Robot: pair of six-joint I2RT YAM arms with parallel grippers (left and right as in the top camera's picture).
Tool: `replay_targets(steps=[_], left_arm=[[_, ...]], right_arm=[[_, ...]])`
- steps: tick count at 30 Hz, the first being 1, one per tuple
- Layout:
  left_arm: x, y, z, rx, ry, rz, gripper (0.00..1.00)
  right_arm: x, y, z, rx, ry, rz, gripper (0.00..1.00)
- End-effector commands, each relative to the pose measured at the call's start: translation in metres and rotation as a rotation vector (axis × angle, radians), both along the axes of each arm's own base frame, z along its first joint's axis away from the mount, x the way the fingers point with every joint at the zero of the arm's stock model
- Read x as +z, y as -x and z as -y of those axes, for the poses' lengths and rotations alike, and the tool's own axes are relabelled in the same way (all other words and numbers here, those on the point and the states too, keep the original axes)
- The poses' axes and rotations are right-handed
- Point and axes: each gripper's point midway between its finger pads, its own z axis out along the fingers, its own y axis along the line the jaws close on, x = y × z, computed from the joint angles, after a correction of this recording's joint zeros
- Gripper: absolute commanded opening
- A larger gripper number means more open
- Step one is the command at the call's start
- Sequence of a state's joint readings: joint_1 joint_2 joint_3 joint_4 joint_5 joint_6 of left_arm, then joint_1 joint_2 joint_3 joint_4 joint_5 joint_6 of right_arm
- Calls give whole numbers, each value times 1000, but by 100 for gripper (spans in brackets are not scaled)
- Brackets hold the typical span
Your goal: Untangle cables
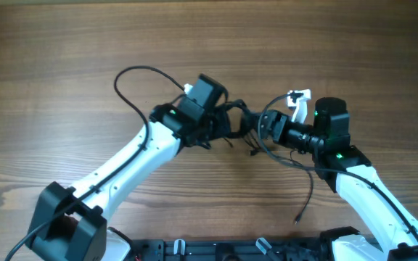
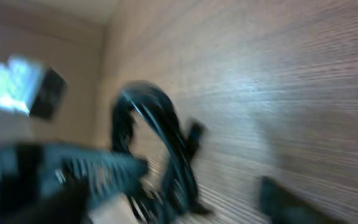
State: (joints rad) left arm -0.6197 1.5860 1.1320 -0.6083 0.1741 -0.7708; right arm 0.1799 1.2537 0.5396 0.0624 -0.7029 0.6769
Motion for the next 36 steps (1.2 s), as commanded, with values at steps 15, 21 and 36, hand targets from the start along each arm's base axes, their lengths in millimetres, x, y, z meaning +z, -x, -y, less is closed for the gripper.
replay_targets(steps=[15,21,36], left_arm=[[83,-16,-15,-170,29,353,4],[83,-35,-44,-62,19,345,4],[102,-10,-8,-236,272,280,4]], right_arm=[[29,20,-22,375,61,436,100],[15,11,-12,334,168,442,94],[22,13,-49,427,209,602,52]])
